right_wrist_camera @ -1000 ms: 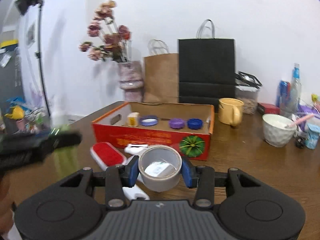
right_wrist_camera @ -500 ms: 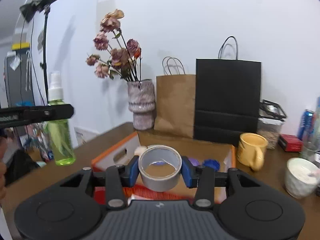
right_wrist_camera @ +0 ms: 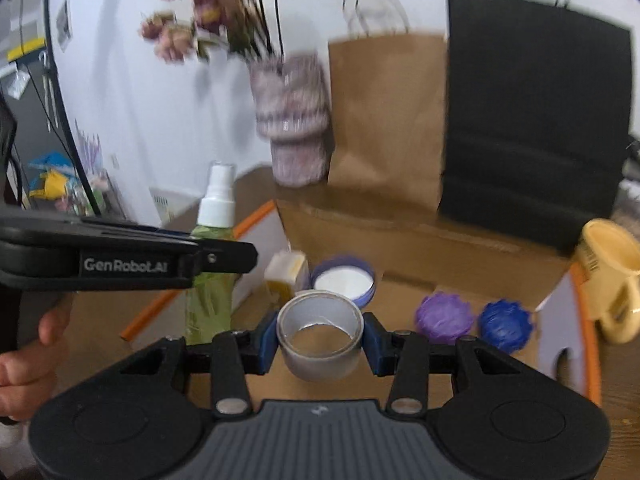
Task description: Organize rigid objects
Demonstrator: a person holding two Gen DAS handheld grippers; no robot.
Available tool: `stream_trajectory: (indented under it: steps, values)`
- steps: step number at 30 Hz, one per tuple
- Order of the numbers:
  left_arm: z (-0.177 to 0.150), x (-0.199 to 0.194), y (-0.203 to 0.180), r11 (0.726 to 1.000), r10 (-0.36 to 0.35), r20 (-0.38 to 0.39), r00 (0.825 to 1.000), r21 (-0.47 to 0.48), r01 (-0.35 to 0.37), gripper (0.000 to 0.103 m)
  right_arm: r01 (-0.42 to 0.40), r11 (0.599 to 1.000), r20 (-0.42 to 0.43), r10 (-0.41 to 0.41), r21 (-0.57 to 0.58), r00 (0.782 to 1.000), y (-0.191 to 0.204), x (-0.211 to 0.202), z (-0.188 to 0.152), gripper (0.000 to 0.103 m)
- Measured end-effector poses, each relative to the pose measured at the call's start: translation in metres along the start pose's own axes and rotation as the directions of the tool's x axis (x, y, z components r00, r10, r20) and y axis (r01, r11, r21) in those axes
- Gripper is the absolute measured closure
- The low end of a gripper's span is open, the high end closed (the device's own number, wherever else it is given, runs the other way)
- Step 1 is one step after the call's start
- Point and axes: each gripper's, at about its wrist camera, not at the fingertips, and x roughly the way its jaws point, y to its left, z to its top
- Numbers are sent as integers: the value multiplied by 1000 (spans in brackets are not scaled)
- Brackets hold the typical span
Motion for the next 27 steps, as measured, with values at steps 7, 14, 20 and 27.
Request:
stream_trajectory:
  steps: [7, 14, 20, 27]
  values:
    - [-3, 46, 4, 999, -31, -167, 986, 28, 36, 71, -14, 1000, -118, 16, 12, 993, -7, 45, -4, 60]
    - [-12, 76, 6, 999, -25, -293, 956, 39, 38, 70, 1, 989, -193, -30, -151, 981, 17, 56, -2, 58]
    - [-9, 51, 2, 999, -30, -242, 970, 21, 37, 56, -9, 991, -170, -14, -136, 985, 16, 42, -2, 32]
    - [-18, -32, -9, 997, 73, -80, 994, 27, -71, 41, 76, 985, -63, -87, -152, 994, 2, -32, -23, 32]
